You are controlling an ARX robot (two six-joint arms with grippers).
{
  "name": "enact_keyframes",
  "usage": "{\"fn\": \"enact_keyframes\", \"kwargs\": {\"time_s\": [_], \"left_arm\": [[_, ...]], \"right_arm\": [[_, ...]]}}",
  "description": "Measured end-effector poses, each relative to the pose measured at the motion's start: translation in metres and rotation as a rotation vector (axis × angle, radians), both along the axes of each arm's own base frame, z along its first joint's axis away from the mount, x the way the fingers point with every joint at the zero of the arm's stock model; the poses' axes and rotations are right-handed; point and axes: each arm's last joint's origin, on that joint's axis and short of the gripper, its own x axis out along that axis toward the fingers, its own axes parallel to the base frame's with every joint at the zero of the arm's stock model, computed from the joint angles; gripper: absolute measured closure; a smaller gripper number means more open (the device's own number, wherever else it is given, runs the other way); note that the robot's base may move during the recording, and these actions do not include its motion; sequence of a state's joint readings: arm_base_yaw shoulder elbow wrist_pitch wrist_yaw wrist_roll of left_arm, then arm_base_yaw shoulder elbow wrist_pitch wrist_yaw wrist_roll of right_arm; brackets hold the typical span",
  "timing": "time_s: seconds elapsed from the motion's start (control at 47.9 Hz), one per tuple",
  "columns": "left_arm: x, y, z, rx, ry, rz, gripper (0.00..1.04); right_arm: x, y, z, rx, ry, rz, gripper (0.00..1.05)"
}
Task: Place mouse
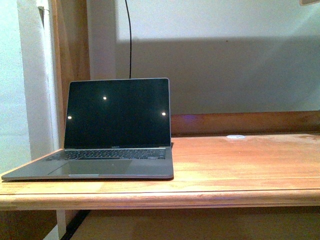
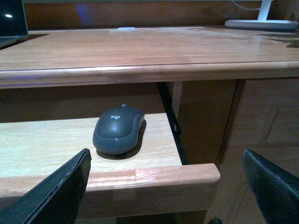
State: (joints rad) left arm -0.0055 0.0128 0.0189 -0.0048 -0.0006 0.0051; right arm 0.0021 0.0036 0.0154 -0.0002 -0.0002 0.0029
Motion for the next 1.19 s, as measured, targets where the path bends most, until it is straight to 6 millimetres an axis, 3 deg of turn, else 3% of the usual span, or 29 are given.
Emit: {"fn": "enact_keyframes", "kwargs": {"time_s": [0.125,0.271,0.397,0.522,0.689,0.918,1.19], "left_arm": [[0.0,0.0,-0.002,0.0,0.002,0.0,1.02],[0.0,0.0,-0.002,0.0,0.0,0.0,1.02],[0.0,0.0,-0.002,-0.001,0.0,0.0,1.0],[0.0,0.0,-0.002,-0.001,0.0,0.001,0.78],[0.0,0.0,-0.002,-0.001,0.0,0.0,0.55],[0.0,0.0,-0.002,0.0,0.0,0.0,0.07],[0.0,0.0,-0.002,-0.001,0.0,0.0,0.08]], "right_arm": [[0.0,0.0,-0.001,0.007,0.015,0.01,0.07],[0.007,0.006,-0.007,0.037,0.165,0.05,0.07],[0.014,0.016,0.002,0.016,0.148,0.09,0.07],[0.025,0.028,0.025,-0.008,0.113,0.129,0.07],[0.039,0.042,0.045,-0.048,0.114,0.131,0.07],[0.071,0.087,0.062,-0.241,0.17,0.155,0.07],[0.112,0.106,0.056,-0.344,0.283,0.118,0.07]]}}
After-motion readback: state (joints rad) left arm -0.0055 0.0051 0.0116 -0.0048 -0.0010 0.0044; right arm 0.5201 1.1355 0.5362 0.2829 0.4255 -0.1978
